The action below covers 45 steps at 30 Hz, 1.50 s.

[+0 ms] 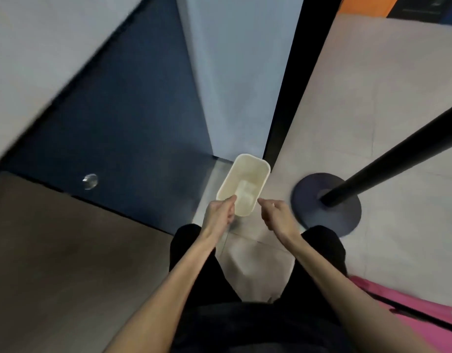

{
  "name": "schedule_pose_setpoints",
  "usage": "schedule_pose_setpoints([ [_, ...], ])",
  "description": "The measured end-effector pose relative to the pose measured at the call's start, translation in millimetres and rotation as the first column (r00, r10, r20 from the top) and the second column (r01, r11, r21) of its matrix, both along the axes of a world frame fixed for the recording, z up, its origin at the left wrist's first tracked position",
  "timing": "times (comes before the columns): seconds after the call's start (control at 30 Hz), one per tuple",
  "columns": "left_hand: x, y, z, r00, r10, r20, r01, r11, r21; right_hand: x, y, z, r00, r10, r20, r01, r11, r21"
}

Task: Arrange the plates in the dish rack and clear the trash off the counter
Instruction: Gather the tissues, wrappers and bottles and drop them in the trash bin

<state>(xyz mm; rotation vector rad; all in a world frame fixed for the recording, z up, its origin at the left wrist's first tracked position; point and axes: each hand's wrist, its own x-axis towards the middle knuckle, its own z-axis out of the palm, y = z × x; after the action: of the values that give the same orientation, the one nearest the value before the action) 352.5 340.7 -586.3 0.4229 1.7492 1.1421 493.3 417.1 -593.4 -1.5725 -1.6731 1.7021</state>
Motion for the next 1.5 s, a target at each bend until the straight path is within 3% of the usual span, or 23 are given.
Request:
schedule_pose_setpoints([
  [0.1, -15, 24, -77, 0.984, -0.147, -0.097, 0.144, 0.989, -0.043, -10, 19, -80, 0.998, 0.013, 0.06, -0.016, 0.998, 0.059],
  [0.2, -28, 52, -126, 0.967, -0.225, -0.12, 0.225, 0.974, -0.018, -16, 40, -144, 0.984, 0.045, 0.17, -0.048, 0.999, 0.012],
  [0.4, -33, 50, -159, 0.957, -0.184, -0.225, 0.19, 0.982, 0.005, -19, 45, -188, 0.886, 0.151, 0.438, -0.132, 0.988, -0.073],
  [0.57, -48, 61, -182, 0.962, -0.123, -0.244, 0.126, 0.992, 0.0, -35, 65, -213, 0.84, 0.238, 0.488, -0.258, 0.966, -0.026],
  [0.73, -52, 86, -203, 0.945, -0.301, -0.124, 0.304, 0.953, 0.0, -31, 68, -240, 0.897, 0.212, 0.388, -0.236, 0.972, 0.014],
  [0.9, -51, 118, -225, 0.801, -0.453, -0.391, 0.436, 0.889, -0.137, -19, 59, -250, 0.922, 0.228, 0.312, -0.218, 0.974, -0.068],
  [1.0, -47, 131, -238, 0.715, -0.559, -0.42, 0.512, 0.828, -0.229, -17, 65, -248, 0.914, 0.255, 0.314, -0.244, 0.967, -0.074],
  [1.1, -41, 131, -243, 0.565, -0.681, -0.465, 0.59, 0.728, -0.349, -19, 64, -246, 0.896, 0.267, 0.356, -0.268, 0.962, -0.048],
  [1.23, -47, 117, -238, 0.506, -0.638, -0.581, 0.646, 0.726, -0.235, -18, 59, -244, 0.887, 0.278, 0.368, -0.291, 0.956, -0.02],
  [1.37, -62, 93, -230, 0.51, -0.39, -0.767, 0.528, 0.846, -0.079, -13, 66, -227, 0.901, 0.254, 0.351, -0.266, 0.964, -0.016],
  [1.43, -73, 82, -234, 0.467, -0.392, -0.793, 0.435, 0.882, -0.18, -11, 73, -216, 0.918, 0.237, 0.319, -0.252, 0.968, 0.007],
  [1.5, -83, 75, -243, 0.485, -0.527, -0.698, 0.375, 0.846, -0.378, -9, 78, -210, 0.938, 0.229, 0.261, -0.249, 0.967, 0.044],
])
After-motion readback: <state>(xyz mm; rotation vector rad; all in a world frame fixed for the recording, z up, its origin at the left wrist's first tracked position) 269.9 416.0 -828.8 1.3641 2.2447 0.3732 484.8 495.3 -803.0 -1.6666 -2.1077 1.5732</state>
